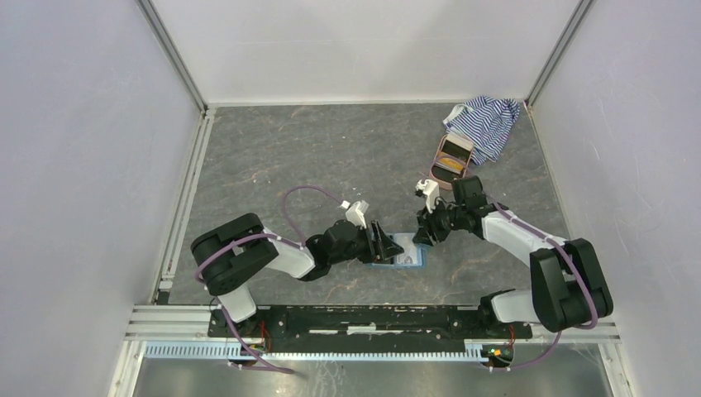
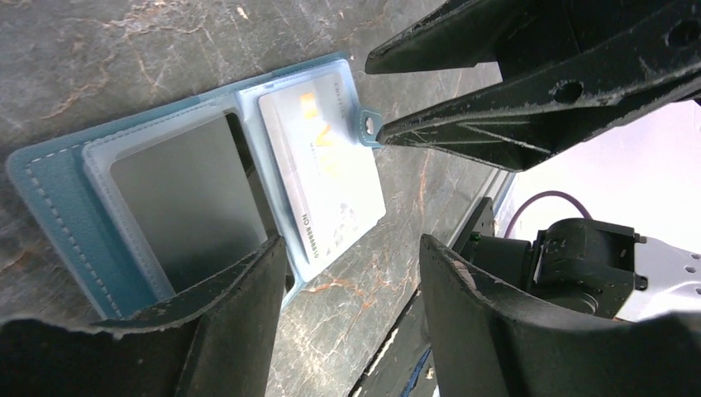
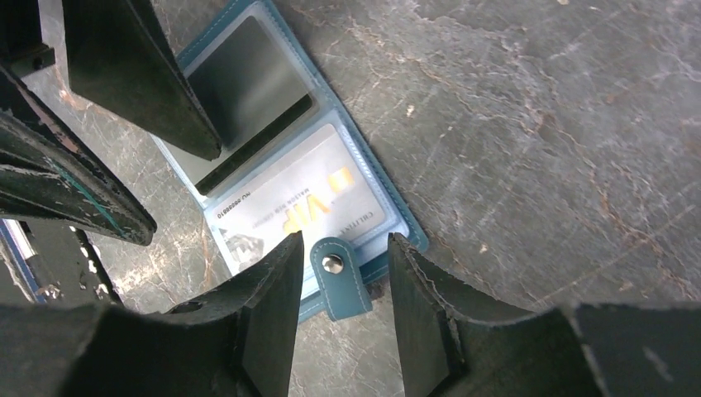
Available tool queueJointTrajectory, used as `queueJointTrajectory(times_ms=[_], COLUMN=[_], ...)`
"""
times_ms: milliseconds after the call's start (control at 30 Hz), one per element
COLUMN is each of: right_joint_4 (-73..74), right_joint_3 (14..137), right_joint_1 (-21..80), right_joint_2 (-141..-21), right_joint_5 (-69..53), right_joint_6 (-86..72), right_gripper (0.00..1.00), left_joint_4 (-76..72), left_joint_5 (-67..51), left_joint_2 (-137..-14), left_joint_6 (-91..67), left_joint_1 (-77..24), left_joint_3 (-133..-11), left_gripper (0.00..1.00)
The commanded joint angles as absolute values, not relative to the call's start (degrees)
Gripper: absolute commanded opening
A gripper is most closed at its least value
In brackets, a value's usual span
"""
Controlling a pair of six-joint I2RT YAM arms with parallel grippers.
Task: Put the credit cards into the card holder
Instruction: Insert the credit card into the card holder.
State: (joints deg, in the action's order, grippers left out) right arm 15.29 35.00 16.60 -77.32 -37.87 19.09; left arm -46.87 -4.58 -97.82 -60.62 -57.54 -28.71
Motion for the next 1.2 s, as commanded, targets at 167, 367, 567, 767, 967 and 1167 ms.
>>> queueJointTrajectory(times_ms=[167, 367, 567, 767, 967, 1167], right_joint_4=[13.1, 12.3, 11.8, 12.1, 12.2, 11.7], right_joint_3=[34.9, 34.9, 34.5, 34.8, 34.9, 34.8], right_joint_1=[13.1, 12.2, 10.6, 10.5, 10.4, 10.2], right_joint_2=[-79.5, -81.5, -82.8, -84.4, -84.7, -86.1], right_joint_5=[-49.5, -50.6, -51.1, -51.0, -50.0, -55.1], right_joint_6=[15.8, 14.3, 13.1, 13.0, 13.0, 12.0], right_gripper=[0.48, 0.47, 0.46, 0.46, 0.47, 0.47], left_joint_4=[-42.0, -37.2, -36.2, -36.2, -36.1, -36.0], left_joint_5=[-3.0, -2.4, -2.2, -2.4, -2.4, -2.5], left_joint_2=[-98.8, -100.1, -101.2, -101.9, -102.4, -102.7], left_joint_6=[-59.4, -58.3, -57.6, -57.5, -57.5, -57.5], left_joint_1=[-59.0, -59.4, -59.4, -59.4, -59.4, -59.4], left_joint_3=[-34.5, -36.6, -37.6, -37.8, -37.7, -37.7], left_gripper=[0.61, 0.61, 0.61, 0.6, 0.6, 0.6])
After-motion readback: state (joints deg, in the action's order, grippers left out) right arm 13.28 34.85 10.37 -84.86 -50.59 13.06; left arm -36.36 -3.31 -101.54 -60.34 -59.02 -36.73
